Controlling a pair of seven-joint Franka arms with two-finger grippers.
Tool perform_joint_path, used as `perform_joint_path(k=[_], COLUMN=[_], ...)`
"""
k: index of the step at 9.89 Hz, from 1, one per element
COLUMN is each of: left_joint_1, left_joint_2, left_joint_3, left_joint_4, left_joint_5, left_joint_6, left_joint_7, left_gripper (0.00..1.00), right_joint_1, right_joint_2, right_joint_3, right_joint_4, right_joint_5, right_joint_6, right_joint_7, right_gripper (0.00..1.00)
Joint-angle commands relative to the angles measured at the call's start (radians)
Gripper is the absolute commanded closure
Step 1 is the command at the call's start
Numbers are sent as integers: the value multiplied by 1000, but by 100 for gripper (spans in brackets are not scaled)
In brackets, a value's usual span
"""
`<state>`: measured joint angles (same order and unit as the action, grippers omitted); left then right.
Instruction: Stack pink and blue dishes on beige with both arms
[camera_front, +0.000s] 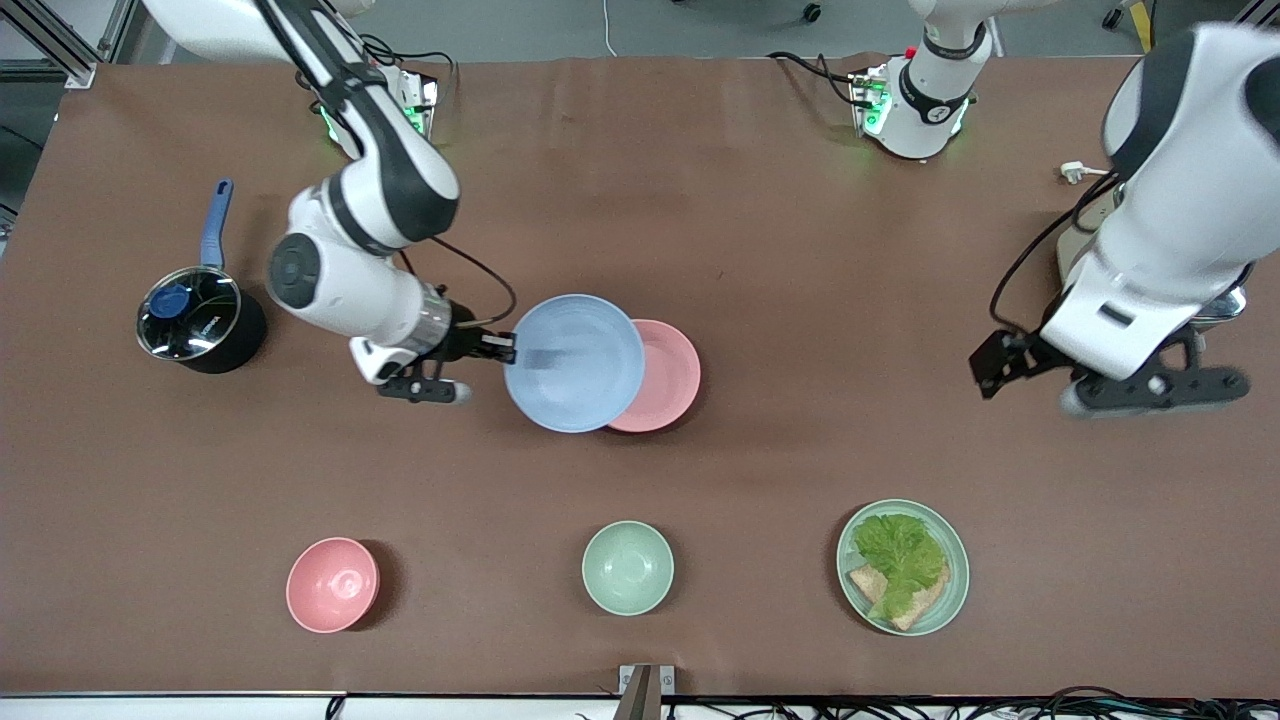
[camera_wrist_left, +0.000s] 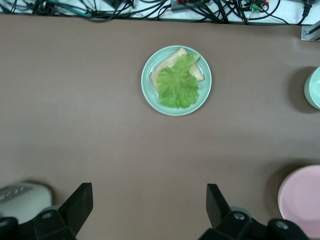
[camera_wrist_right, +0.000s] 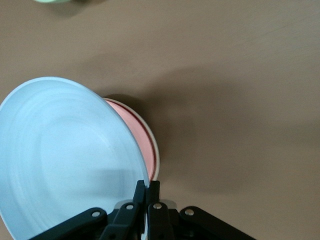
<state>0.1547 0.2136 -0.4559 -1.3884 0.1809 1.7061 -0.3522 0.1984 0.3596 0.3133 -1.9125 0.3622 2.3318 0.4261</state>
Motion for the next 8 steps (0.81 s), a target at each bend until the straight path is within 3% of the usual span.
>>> perform_joint_path(k=[1,2,3,4,5,8], left_joint_1=[29,-10,-109,-160,-191,-188], left_joint_2=[-83,-120,-150,-181,-194,-223], left_joint_3=[12,93,231,322,367,373], left_joint_4=[-44,-52,-51,-54,-66,-142], left_joint_5=[-55,-84,-119,-159,-169,-170], left_joint_6=[-74,-123,-184,-206,-233,-223], left_joint_7=[88,145,189,232,258,268], left_gripper=[0,0,0,0,0,0], right_joint_1=[62,88,105,113,114,115], right_joint_2=[66,87,93,100,101,114], right_joint_3=[3,4,4,21,30,29], right_joint_4=[-11,-34,-68,-89,-103,-115], right_joint_5=[-17,-17,-16,-16,-16,-17], right_joint_6=[137,212,278,312,322,331], right_joint_7=[77,80,89,95,95,92], right_gripper=[98,98,98,98,98,96])
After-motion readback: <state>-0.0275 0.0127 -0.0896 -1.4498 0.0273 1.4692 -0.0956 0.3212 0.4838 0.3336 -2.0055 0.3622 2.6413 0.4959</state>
